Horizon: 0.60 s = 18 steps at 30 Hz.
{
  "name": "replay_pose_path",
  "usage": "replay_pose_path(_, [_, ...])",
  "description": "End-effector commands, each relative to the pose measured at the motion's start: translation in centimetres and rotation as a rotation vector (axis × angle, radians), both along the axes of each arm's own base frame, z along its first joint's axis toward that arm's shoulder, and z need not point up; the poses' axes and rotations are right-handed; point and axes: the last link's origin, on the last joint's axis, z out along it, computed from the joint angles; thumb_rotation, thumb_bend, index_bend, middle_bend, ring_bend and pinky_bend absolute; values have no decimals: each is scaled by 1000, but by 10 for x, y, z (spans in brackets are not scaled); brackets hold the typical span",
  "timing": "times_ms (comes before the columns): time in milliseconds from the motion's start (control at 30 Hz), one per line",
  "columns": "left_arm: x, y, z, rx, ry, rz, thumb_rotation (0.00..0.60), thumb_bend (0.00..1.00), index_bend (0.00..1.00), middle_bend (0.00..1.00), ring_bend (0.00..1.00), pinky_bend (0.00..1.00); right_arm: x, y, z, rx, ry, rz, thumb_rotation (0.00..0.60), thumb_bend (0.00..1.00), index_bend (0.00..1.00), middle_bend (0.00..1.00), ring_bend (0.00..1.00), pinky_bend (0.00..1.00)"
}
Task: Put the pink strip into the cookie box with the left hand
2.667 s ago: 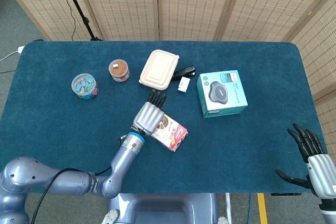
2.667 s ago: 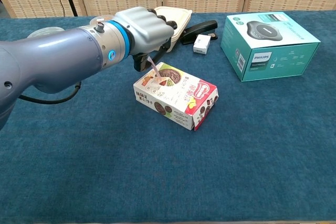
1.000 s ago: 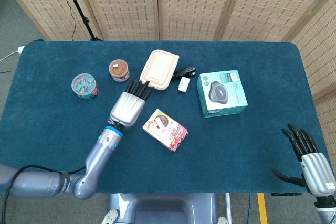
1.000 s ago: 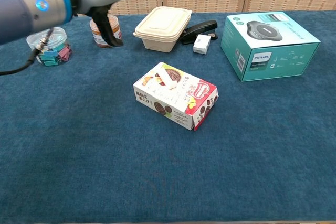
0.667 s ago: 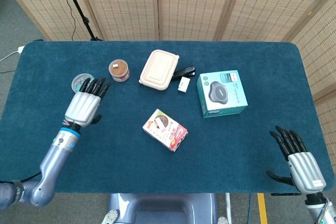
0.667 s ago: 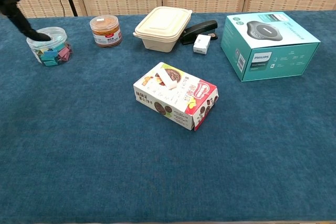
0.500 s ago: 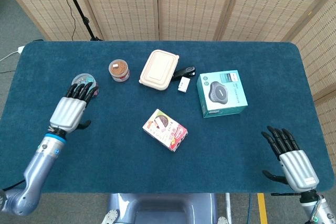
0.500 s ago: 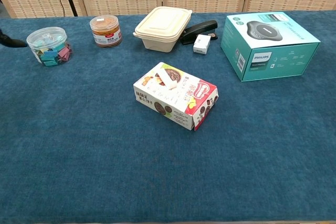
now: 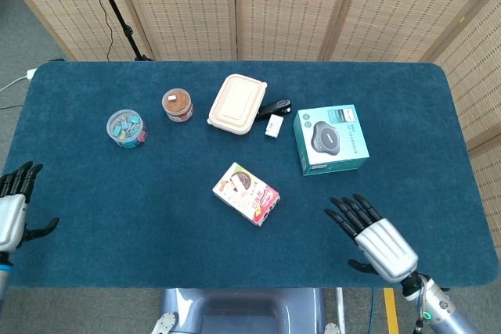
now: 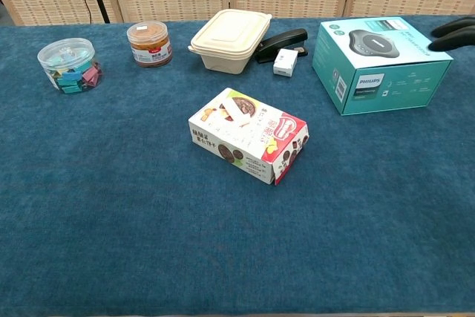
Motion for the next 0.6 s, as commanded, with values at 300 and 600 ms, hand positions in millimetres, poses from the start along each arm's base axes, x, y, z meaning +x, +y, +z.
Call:
replay_pose_path(300, [-12, -32, 30, 104, -114, 9, 600, 207, 0, 0, 0, 0, 82, -32, -40, 51, 52, 136, 600, 983, 73, 0, 0, 0])
replay_pose_path(600, [-15, -35, 36, 104, -165, -11, 600, 206, 0, 0, 0, 0, 123, -50, -83, 106, 100, 177, 600, 1000, 105, 0, 0, 0])
